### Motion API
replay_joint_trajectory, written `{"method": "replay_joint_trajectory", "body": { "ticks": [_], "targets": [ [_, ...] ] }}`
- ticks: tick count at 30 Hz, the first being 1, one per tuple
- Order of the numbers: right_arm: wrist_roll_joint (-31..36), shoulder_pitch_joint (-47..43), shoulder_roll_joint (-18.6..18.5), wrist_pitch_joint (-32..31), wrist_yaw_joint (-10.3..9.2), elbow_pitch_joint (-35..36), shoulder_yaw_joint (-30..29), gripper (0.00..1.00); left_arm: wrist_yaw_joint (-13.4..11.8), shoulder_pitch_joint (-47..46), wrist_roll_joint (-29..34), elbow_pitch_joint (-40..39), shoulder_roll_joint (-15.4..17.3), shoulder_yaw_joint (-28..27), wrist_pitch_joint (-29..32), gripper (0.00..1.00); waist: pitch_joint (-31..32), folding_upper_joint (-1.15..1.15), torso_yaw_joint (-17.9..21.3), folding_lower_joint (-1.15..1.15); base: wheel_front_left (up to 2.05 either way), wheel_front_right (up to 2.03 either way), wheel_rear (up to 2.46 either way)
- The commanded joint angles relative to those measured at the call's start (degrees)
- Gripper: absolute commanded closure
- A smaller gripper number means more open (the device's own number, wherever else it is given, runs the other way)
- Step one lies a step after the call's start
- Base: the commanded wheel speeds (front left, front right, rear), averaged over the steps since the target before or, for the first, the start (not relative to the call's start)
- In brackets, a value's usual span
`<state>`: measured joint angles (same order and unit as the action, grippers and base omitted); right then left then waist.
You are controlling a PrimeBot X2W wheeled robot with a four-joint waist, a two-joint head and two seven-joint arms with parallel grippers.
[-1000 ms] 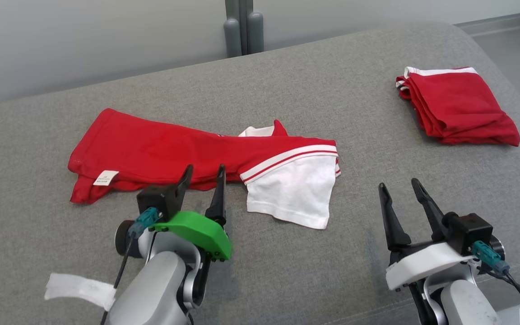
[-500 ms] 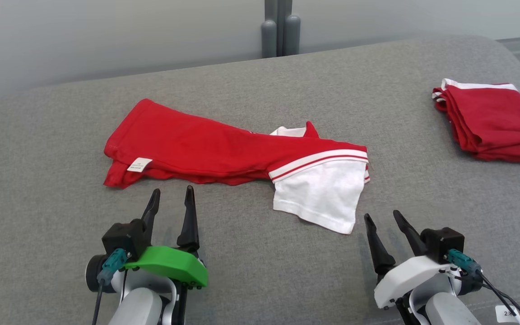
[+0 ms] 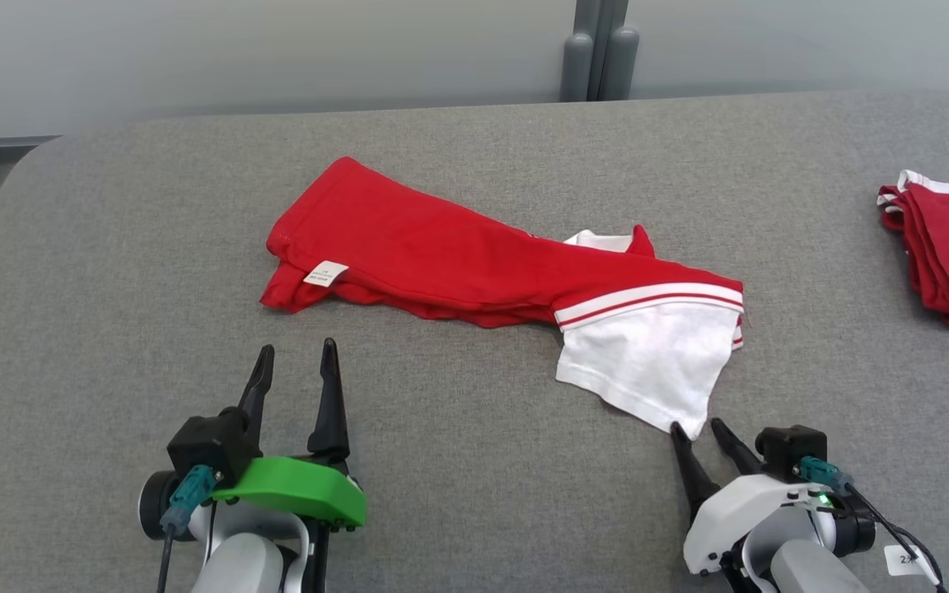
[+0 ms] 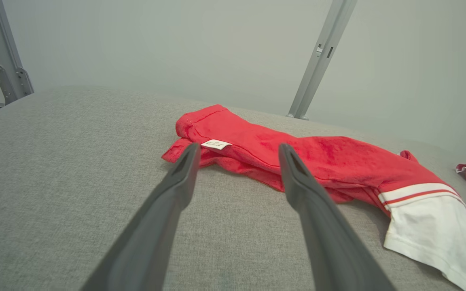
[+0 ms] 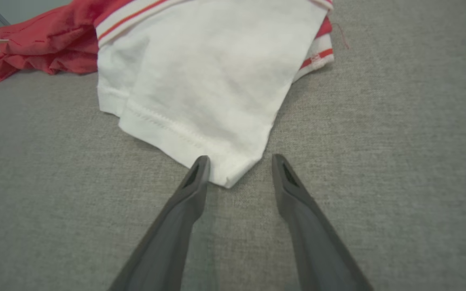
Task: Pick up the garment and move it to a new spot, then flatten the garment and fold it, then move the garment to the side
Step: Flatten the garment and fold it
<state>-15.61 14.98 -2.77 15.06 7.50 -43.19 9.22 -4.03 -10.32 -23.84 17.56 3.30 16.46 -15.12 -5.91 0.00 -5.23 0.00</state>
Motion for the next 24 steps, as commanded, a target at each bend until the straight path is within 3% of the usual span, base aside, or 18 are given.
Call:
{"method": "replay_joint_trajectory", "body": {
  "ticks": [1, 2, 6, 9, 15, 24],
  "targets": [
    [-0.22, 0.38, -0.25, 0.14, -0.01, 0.00, -0.06, 0.51, 0.14, 0.57, 0.48, -0.07, 0.13, 0.00, -0.03, 0.00, -0.05, 0.00, -0.05, 0.00, 0.00, 0.00, 0.00],
    [-0.22, 0.84, -0.22, 0.14, -0.01, -0.73, -0.04, 0.63, 0.39, 0.58, 0.62, -0.01, 0.04, -0.64, -0.03, 0.00, -0.16, 0.00, 0.04, 0.00, 0.00, 0.00, 0.00],
    [-0.17, 1.87, -0.25, 0.14, -0.02, -2.08, -0.50, 0.75, 0.53, 0.60, 1.14, 0.05, -0.11, -1.51, -0.03, 0.00, -0.34, 0.00, 0.42, 0.00, 0.00, 0.00, 0.00],
    [-0.10, 2.36, -0.25, 0.12, -0.02, -3.33, -0.57, 1.00, 0.66, 0.71, 1.38, 0.12, -0.19, -1.97, -0.03, 0.00, -0.37, 0.00, 0.70, 0.00, 0.00, 0.00, 0.00],
    [0.08, 2.34, -0.29, 0.07, -0.05, -2.63, -3.79, 1.00, 0.77, 1.44, 1.46, -0.02, -0.32, -2.83, -0.03, 0.00, -0.08, 0.00, 2.07, 0.00, 0.00, 0.00, 0.00],
    [8.32, -0.32, -0.29, 0.08, -0.05, -0.96, -14.51, 1.00, 0.62, 2.01, 0.77, -0.25, -0.36, -2.72, -0.03, 0.00, 0.42, 0.00, 4.45, 0.00, 0.00, 0.00, 0.00]
  ]
}}
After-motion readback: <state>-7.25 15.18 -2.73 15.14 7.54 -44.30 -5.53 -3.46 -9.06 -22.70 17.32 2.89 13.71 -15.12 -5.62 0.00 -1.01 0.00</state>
